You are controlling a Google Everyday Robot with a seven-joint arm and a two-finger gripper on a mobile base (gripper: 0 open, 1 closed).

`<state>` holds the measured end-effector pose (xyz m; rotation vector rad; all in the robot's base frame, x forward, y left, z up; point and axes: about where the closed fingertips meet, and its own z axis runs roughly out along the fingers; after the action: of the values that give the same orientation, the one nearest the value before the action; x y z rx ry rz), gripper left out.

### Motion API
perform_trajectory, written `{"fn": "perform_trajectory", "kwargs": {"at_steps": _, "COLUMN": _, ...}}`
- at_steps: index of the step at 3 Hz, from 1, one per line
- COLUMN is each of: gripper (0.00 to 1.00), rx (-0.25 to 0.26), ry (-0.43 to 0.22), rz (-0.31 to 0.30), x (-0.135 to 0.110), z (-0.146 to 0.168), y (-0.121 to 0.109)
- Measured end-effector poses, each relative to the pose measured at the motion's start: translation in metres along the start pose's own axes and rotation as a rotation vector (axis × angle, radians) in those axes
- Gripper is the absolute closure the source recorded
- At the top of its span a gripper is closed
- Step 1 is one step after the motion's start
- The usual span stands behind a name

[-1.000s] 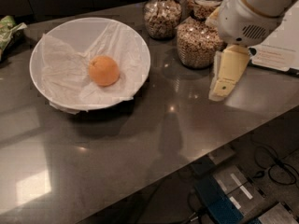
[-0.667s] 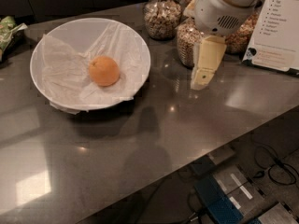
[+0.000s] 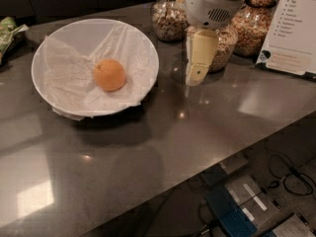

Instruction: Pick orange from white bowl

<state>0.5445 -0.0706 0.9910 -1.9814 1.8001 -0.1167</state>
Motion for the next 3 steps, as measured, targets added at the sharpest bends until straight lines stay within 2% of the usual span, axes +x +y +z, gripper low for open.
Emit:
{"fn": "perform_trajectory", "kwargs": {"at_steps": 1, "gripper": 0.0, "rx": 0.028, "ry": -0.041, "rz": -0.062, "x": -0.021, "z": 0.007, "y": -0.013}}
{"fn": "perform_trajectory", "kwargs": {"at_steps": 2, "gripper": 0.0, "rx": 0.103, "ry": -0.205, "rz": -0.173, "x": -0.07, "z": 0.017, "y": -0.044}}
{"fn": "perform_trajectory", "kwargs": {"at_steps": 3, "gripper": 0.0, "rx": 0.105, "ry": -0.37, "rz": -0.202, "x": -0.113, "z": 0.024, "y": -0.057}}
